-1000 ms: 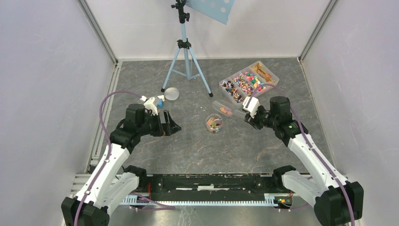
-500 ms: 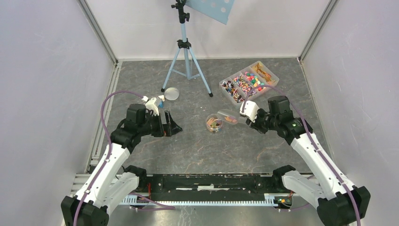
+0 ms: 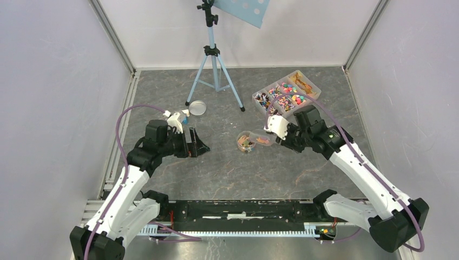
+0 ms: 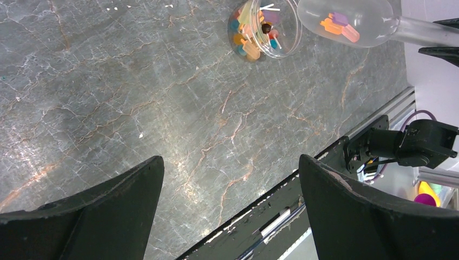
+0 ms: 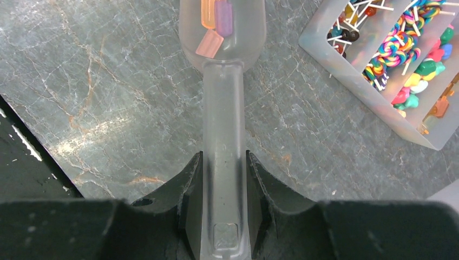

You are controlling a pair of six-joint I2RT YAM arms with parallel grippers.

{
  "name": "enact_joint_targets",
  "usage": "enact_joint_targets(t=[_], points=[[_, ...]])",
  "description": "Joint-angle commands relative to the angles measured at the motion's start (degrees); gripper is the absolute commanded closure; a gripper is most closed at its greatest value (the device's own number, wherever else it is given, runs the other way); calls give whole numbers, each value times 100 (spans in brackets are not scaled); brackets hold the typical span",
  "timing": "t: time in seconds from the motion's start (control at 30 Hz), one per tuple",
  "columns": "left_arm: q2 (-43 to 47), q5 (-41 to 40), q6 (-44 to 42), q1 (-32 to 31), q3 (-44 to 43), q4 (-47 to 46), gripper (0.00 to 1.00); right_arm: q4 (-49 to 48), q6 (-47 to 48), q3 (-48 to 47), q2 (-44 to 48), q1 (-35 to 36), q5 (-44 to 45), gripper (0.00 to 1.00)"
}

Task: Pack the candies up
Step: Place the fake candies in the packing bottle.

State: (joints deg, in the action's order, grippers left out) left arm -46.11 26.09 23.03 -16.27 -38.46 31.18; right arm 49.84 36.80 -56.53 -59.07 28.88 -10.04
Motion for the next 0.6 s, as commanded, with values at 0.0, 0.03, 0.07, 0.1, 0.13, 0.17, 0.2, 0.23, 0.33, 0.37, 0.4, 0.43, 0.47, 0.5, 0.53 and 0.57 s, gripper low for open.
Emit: enact_joint_targets(t=[0.0,0.03,0.07,0.1,0.13,0.17,0.2,0.23,0.33,0.37,0.4,0.43,0.47,0.5,0.53,0.57], points=[[93,82,-220,-25,4,-139,0,202,-322,-471,-197,228,540,100],[86,77,-220,-24,2,-140,0,224,-361,-524,-245,291,600,100],[93,76,-220,-25,-2,-138,0,272,-400,-576,-300,335,660,100],[95,81,-220,-22,5,-139,0,312,-426,-641,-350,396,731,100],[98,81,-222,-25,0,-138,0,367,-445,-696,-407,449,777,100],[105,77,-220,-25,5,-138,0,413,-466,-759,-452,497,842,100],[109,71,-221,-25,5,-139,0,456,-495,-835,-507,538,903,100],[108,72,-224,-25,5,-139,0,530,-519,-897,-555,597,967,100],[123,57,-220,-21,3,-138,0,691,-587,-1111,-719,750,1231,100],[122,63,-220,-24,3,-139,0,740,-599,-1166,-775,801,1261,100],[136,49,-221,-24,-4,-138,0,800,-618,-1222,-834,855,1306,100],[137,54,-220,-25,4,-143,0,847,-638,-1278,-879,897,1376,100],[142,53,-221,-25,5,-139,0,916,-664,-1314,-930,947,1430,100],[146,45,-218,-29,0,-141,0,965,-680,-1369,-978,982,1494,100],[153,38,-211,-23,-2,-134,0,1019,-706,-1408,-1021,1030,1540,100],[151,37,-211,-25,1,-127,0,1061,-722,-1444,-1055,1072,1577,100]])
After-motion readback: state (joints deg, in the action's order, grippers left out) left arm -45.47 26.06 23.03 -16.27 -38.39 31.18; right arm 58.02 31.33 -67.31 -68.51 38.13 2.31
